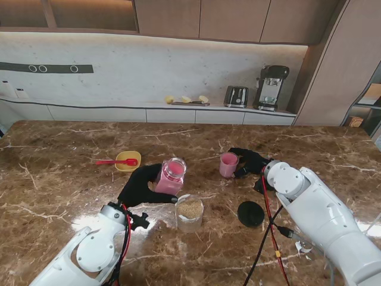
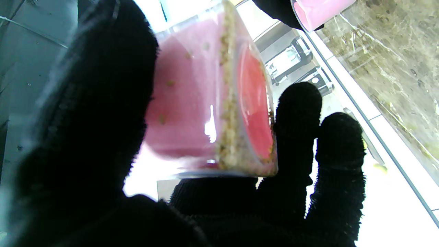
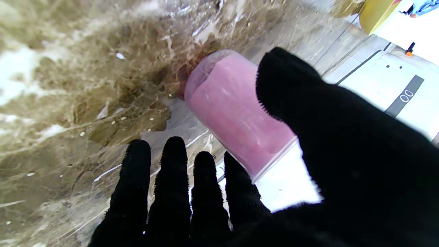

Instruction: Measure grain into the airtight container

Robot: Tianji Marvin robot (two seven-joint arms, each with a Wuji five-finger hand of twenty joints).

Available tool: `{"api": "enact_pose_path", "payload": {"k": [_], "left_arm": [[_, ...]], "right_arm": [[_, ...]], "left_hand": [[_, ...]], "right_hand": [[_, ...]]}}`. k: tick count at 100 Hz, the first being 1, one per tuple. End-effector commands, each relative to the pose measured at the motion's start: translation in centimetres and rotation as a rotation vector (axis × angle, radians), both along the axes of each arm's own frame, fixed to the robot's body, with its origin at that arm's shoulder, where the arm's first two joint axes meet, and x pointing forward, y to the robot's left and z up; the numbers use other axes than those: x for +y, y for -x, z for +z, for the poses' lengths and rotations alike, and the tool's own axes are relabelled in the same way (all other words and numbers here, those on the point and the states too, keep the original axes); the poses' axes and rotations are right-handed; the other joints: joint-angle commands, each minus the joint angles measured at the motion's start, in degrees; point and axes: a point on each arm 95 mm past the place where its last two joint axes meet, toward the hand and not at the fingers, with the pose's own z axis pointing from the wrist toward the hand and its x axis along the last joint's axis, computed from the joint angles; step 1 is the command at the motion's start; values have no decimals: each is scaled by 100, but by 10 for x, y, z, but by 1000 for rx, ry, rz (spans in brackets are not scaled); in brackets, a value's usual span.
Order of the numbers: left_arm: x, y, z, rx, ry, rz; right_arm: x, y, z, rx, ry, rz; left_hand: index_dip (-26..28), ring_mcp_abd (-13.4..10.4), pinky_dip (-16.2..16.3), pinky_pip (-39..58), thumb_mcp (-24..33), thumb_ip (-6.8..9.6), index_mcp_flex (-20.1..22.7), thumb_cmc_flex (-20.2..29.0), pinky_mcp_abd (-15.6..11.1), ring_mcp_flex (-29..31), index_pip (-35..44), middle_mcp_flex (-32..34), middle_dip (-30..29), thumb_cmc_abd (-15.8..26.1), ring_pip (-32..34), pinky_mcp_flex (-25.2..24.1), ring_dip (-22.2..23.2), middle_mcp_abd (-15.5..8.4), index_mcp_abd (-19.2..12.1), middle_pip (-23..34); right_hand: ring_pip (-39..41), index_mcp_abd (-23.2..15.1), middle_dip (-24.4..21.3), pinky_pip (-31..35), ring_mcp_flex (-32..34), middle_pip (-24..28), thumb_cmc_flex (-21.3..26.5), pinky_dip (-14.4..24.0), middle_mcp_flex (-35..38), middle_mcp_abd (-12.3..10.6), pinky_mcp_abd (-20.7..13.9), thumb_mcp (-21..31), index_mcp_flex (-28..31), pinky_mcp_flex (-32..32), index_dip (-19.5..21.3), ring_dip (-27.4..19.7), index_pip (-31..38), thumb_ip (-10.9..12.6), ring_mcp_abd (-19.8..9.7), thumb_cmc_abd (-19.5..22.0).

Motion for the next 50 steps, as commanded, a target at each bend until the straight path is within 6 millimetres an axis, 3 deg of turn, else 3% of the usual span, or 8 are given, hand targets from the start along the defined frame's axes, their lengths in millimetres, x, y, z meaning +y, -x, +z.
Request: {"api": "enact_pose_path", "payload": {"k": [1, 21, 36, 50], "left_arm": [[-1, 2, -1, 6, -2, -2], [-1, 1, -1, 5, -2, -8], [-1, 1, -2, 4, -5, -11], [-2, 1, -2, 6, -6, -17]], "right_arm": [[1, 11, -14, 42, -3, 4], [-1, 20, -18, 39, -17, -7], [-3, 25, -19, 25, -19, -20], [-4, 27, -21, 24, -7, -24]], "left_hand": [[557, -343, 89, 245, 2891, 110, 1426, 1353, -129, 241, 1989, 762, 387, 2611, 148, -21, 41, -924, -1879, 931], [556, -331, 93, 245, 2885, 107, 1429, 1355, -125, 239, 1985, 756, 394, 2612, 147, -28, 43, -916, -1866, 927], [557, -328, 94, 246, 2886, 109, 1433, 1354, -113, 239, 1985, 759, 392, 2611, 149, -24, 44, -926, -1864, 921], [558, -331, 94, 245, 2885, 110, 1431, 1355, -112, 243, 1983, 765, 396, 2614, 153, -24, 44, -921, -1868, 924]], "right_hand": [[-50, -145, 29, -56, -172, -160, 28, 166, 84, -23, 298, -45, 153, 23, 109, 107, 137, 136, -8, -3], [-44, -225, 58, -86, -164, -220, -74, 272, 150, -9, 295, -120, 333, 58, 266, 118, 542, 144, -6, 86], [-19, -412, 96, -94, -126, -239, -159, 349, 211, -20, 305, -171, 475, 86, 639, 129, 1035, 145, -6, 128], [-1, -272, 118, -82, -72, -233, -237, 378, 252, -38, 309, -216, 266, 116, 826, 136, 1117, 138, -4, 113]]}}
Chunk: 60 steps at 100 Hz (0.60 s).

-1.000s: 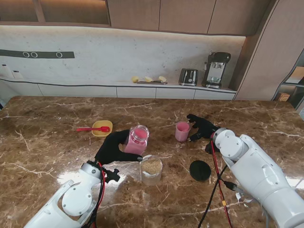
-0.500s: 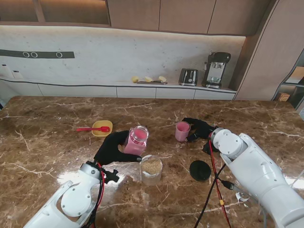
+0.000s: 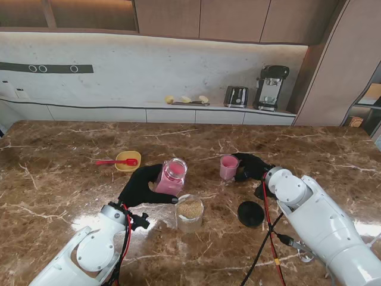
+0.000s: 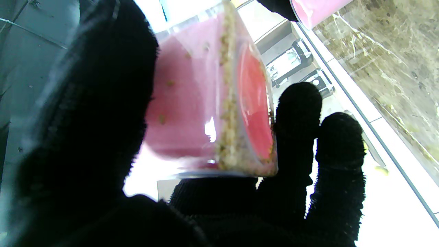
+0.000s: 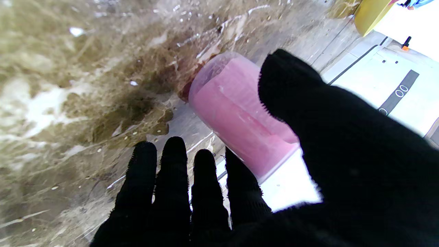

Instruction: Measure grain into the airtight container

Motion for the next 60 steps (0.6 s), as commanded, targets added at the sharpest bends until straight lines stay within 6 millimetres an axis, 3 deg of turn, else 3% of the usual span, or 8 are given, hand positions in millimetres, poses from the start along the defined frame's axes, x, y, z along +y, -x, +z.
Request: {"api": "enact_pose_path", "payload": {"k": [1, 6, 15, 21, 42, 60], "left_arm": [[-1, 1, -2, 6, -2, -7], [-2, 1, -3, 8, -2, -8], [-3, 1, -3, 12, -2, -10], [-3, 1, -4, 12, -2, -11], [-4, 0, -4, 16, -6, -9], [-3, 1, -4, 20, -10, -5]], "right_arm": [[-3, 8, -14, 44, 13, -3], [-3, 8, -15, 46, 12, -5], [-3, 7, -16, 56, 2, -8], [-2, 6, -18, 62, -3, -10], [1, 1, -26, 112, -45, -17], [1, 0, -35, 186, -88, -25]], "left_hand": [[558, -330, 94, 245, 2883, 110, 1431, 1352, -112, 244, 1983, 765, 360, 2610, 153, -24, 44, -922, -1869, 924], [558, -330, 94, 245, 2884, 111, 1431, 1352, -113, 247, 1983, 768, 361, 2608, 154, -23, 44, -918, -1870, 925], [559, -336, 95, 248, 2881, 109, 1435, 1347, -115, 250, 1983, 772, 363, 2607, 156, -19, 42, -927, -1881, 924], [560, -336, 95, 248, 2885, 110, 1431, 1347, -115, 251, 1981, 770, 363, 2608, 156, -19, 41, -929, -1883, 922], [563, -356, 92, 245, 2884, 107, 1420, 1340, -132, 252, 1977, 768, 367, 2610, 153, -17, 35, -949, -1900, 917], [567, -362, 92, 243, 2874, 104, 1420, 1338, -132, 245, 1980, 758, 373, 2608, 149, -19, 33, -956, -1903, 914]], "right_hand": [[3, -53, 117, 69, -67, -78, -222, 231, 48, -39, 707, -71, -105, 160, 128, 137, 74, 138, -4, -55], [-3, 19, 130, 57, -68, -74, -238, 233, 30, -60, 707, -73, -305, 141, 111, 135, -70, 130, 2, -96], [-72, 435, 157, -47, -210, -93, -228, 243, -28, -82, 692, -111, -784, 8, -586, 124, -1386, 105, -5, -167], [-140, 380, 154, -109, -390, -123, -225, 231, -114, -76, 643, -121, -857, -117, -664, 106, -1498, 97, -21, -223], [-336, -85, 131, -431, -1167, -317, -324, 201, -673, -16, 353, -213, -855, -594, -770, 65, -1528, 38, -106, -376], [-544, -1021, -66, -754, -1710, -810, -472, 297, -871, -83, 154, -228, -490, -944, -551, -30, -1111, -29, -216, -563]]}}
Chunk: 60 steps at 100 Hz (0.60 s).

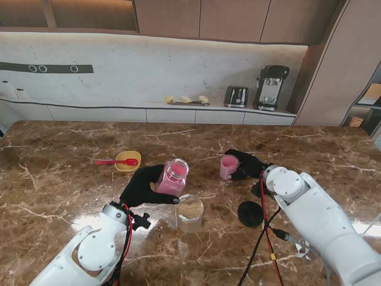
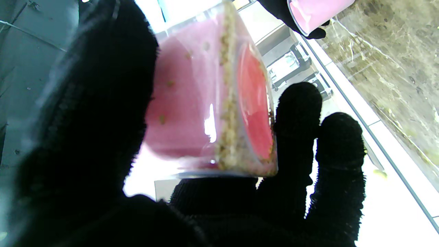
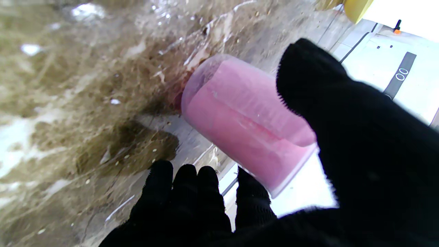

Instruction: Measure grain into the airtight container

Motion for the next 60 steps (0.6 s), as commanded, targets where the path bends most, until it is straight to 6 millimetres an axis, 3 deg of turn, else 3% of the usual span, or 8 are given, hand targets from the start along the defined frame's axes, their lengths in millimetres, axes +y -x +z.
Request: {"api": "enact_pose_path", "payload": {"k": [1, 24, 60], "left_arm": [[-1, 2, -2, 9, -3, 2], [1, 3, -2, 12, -8, 7], [1, 3, -3, 17, -12, 8]], "right_arm": [[-1, 13, -26, 98, 14, 7], [-1, 15, -39, 149, 2, 4], [4, 17, -52, 170, -14, -17]], "left_hand": [[567, -363, 92, 243, 2872, 104, 1415, 1336, -132, 244, 1978, 758, 371, 2609, 149, -19, 33, -952, -1902, 915], [571, -361, 91, 236, 2866, 104, 1407, 1345, -134, 236, 1983, 752, 374, 2608, 145, -37, 32, -940, -1903, 911], [567, -344, 94, 236, 2868, 105, 1412, 1355, -130, 225, 1978, 761, 379, 2605, 147, -48, 36, -922, -1878, 912]], "right_hand": [[-152, -403, -132, -701, -356, -231, -171, -72, -140, -48, 1316, -28, 161, -15, 108, -60, 108, -31, 538, -254], [-323, -1107, -99, -817, -463, -527, -126, 46, -150, -119, 1289, -35, 619, -105, 375, -106, 517, -41, 485, -341], [-296, -1553, -89, -755, -329, -285, -6, 222, 103, -242, 1406, -139, 1581, 15, 864, -101, 1503, -18, 459, -196]]}}
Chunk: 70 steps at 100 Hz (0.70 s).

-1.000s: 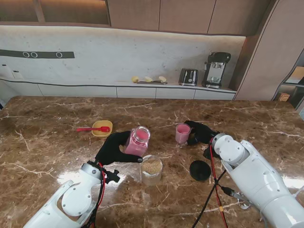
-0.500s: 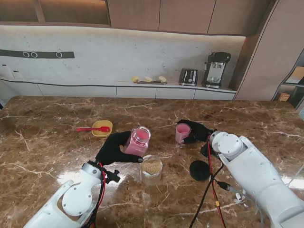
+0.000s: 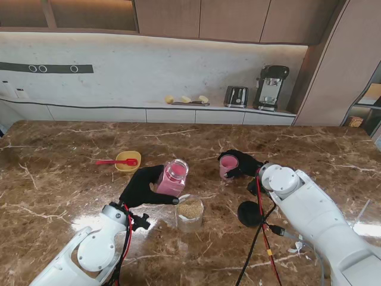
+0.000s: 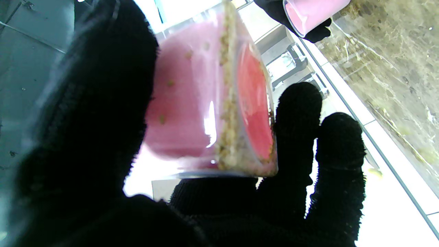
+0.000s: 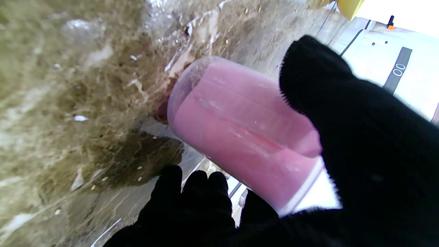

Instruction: Measure grain into the airtight container

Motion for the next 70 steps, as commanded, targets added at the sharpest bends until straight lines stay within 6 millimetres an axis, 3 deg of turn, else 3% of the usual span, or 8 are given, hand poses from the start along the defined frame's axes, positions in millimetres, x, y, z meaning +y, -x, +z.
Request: {"api": "enact_pose_path", "payload": {"k": [1, 36, 46, 51, 70], "left_arm": [[0, 2, -2, 9, -4, 1], [-1, 2, -2, 12, -3, 1], [-1, 2, -2, 14, -2, 0], [-2, 2, -2, 15, -2, -1], [-3, 1, -3, 22, 2, -5]], "right_arm": [[-6, 29, -46, 135, 30, -12], [-4, 31, -54, 124, 41, -52], [-4, 32, -55, 119, 36, -59], [-3, 32, -55, 116, 34, -63], [-3, 32, -49, 74, 23, -81]], "left_hand": [[567, -343, 94, 236, 2866, 106, 1412, 1352, -127, 224, 1977, 760, 369, 2606, 147, -49, 36, -923, -1878, 911], [565, -353, 96, 243, 2872, 101, 1415, 1336, -122, 233, 1972, 775, 375, 2594, 155, -37, 30, -939, -1896, 907], [568, -362, 96, 243, 2875, 101, 1421, 1332, -122, 233, 1977, 773, 375, 2594, 154, -37, 28, -948, -1906, 904], [568, -362, 96, 243, 2879, 102, 1421, 1337, -122, 237, 1977, 766, 374, 2598, 155, -37, 27, -942, -1906, 901], [576, -363, 93, 230, 2873, 97, 1414, 1338, -116, 222, 1990, 761, 373, 2615, 138, -49, 19, -957, -1916, 902]], "right_hand": [[-159, -316, -15, -610, -91, 152, -4, -193, 229, 293, 1951, -90, 278, 187, 147, -76, 239, -16, 1067, -95], [26, -499, -69, -541, 151, 425, 196, -105, 891, 99, 2006, -537, 1367, 346, 453, -78, 1248, 84, 1002, 597], [103, -618, -96, -526, 200, 485, 431, -84, 1061, 48, 2006, -983, 1528, 366, 236, -93, 1504, -403, 972, 887], [132, -656, -106, -522, 208, 506, 495, -77, 1102, 35, 2004, -1116, 1515, 377, 52, -107, 1755, -436, 960, 963], [242, -767, -86, -488, 388, 608, 624, -56, 1356, -8, 2037, -1170, 1584, 417, -22, -81, 2118, -504, 975, 1117]]}}
